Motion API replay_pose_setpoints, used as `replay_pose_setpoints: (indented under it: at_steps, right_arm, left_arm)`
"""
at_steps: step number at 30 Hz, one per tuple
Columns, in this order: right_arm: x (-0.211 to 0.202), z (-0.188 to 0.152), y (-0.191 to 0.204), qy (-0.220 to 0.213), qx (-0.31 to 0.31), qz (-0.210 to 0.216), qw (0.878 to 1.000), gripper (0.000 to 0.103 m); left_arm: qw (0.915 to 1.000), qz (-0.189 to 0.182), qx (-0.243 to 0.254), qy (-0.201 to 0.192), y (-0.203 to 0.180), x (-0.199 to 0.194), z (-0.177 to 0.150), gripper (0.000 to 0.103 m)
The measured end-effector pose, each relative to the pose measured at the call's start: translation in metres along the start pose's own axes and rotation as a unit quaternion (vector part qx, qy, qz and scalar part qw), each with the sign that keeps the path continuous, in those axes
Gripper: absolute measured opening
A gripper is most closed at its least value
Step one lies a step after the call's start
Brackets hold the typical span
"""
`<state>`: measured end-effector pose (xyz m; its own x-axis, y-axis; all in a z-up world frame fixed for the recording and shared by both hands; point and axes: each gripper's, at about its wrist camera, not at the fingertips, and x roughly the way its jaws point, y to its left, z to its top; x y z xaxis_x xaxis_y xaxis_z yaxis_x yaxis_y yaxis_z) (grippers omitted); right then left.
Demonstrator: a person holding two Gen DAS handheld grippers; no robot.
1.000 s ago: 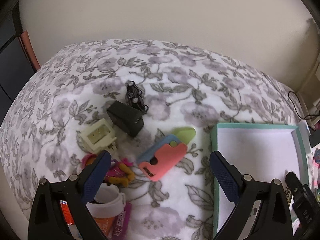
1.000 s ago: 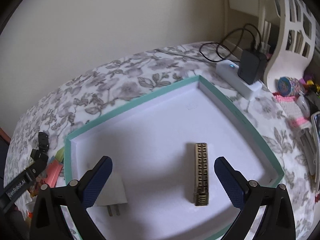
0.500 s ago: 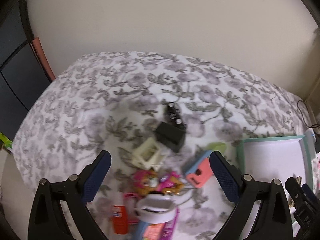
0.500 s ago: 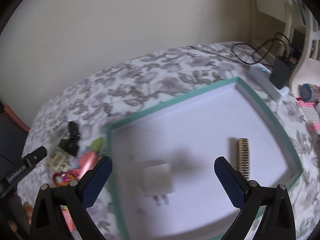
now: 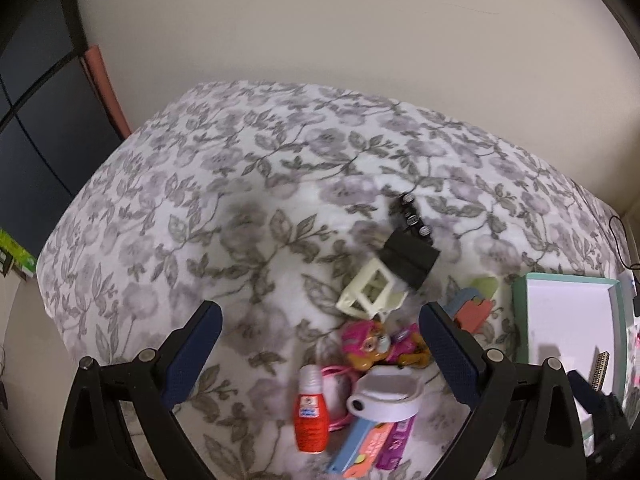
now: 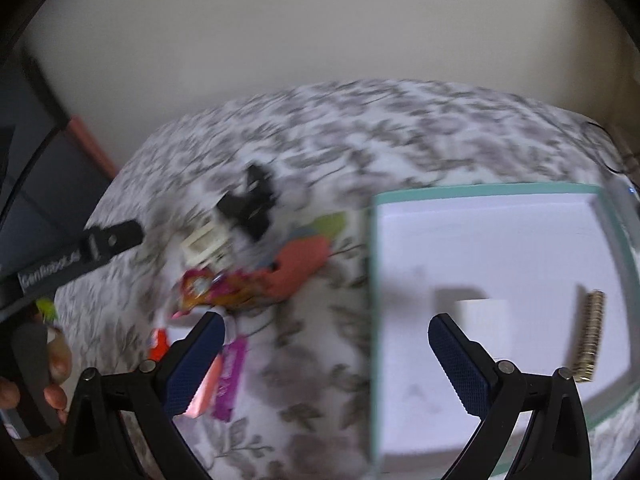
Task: Organize rigid objects
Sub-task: 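Move both tools back over the pile of objects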
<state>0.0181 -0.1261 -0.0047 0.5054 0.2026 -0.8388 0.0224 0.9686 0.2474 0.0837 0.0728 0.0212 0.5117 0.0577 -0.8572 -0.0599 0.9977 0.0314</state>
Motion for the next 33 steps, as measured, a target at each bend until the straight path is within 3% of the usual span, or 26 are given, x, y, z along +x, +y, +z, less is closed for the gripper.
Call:
replay_pose_setpoints:
  at_steps: [14,20,28,33]
  right_arm:
    - [0.052,-0.030,0.041,0.099,-0.021,0.033,0.994,0.103]
    - [0.067,-0.039,0.046,0.128,-0.024,0.004,0.991,0.102]
    - [0.074,-0.043,0.056,0.125,-0.045,-0.025,0.991,0.101]
    - [0.085,-0.048,0.079,0.129,-0.112,-0.077,0.982,0.096]
  left_arm:
    - [0.9947,-0.007,-0.049,0.090,0.054,0.038,-0.042,0.099]
    - [0.9886,-0.037,-0.077,0.124,0.066,0.049,-0.055,0.099]
    - [0.9872,-0.040,-0.044,0.148,0.048,0.057,-0.060,0.099]
    - [0.9864,-0.035,-0.028,0.158,0.040,0.062,-0.060,0.099]
